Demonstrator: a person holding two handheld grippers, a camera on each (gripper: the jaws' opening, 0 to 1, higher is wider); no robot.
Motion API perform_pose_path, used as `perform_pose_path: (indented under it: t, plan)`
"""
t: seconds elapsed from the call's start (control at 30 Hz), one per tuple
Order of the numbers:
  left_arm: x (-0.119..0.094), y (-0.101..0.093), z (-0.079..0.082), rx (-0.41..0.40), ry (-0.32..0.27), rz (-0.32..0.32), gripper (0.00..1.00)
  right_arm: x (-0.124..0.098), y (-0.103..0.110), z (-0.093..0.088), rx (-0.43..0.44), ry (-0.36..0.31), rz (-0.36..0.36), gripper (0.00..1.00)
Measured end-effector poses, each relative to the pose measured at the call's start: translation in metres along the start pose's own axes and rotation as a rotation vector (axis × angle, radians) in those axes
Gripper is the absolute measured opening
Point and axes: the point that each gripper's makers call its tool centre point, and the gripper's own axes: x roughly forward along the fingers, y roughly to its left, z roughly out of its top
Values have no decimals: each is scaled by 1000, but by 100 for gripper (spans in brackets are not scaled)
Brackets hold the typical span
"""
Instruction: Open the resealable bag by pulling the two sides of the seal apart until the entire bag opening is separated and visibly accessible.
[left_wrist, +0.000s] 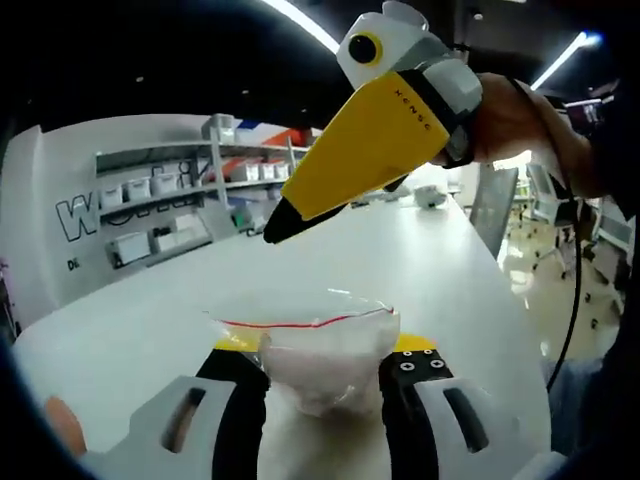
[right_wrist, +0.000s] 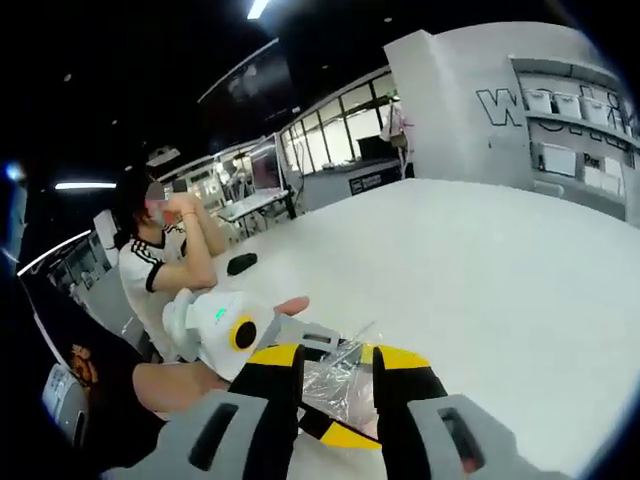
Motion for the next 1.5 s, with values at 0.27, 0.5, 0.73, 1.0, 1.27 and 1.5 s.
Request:
perform_pose_path:
  t: [0.27,0.5,0.73,1.0,1.27,1.5]
  plan:
    - [2,-2,0,11,8,2,43,-4,-7,-4,-15,43,-27,25]
    - [5,-4,2,21,11,1,43,-5,-8,-1,-37,89,-35,24]
    - [6,-5,2,30,14,2,43,1,-12,-6,-12,141,-27,20]
    - [7,-8,3,36,14,-2,43,4,-15,-11,35,151,-17,15]
    - [7,-8,3,44,18,-2,43,6,-15,-18,64,166,-6,13]
    - [7,-8,4,53,19,-3,43,4,-18,-25,93,180,4,9]
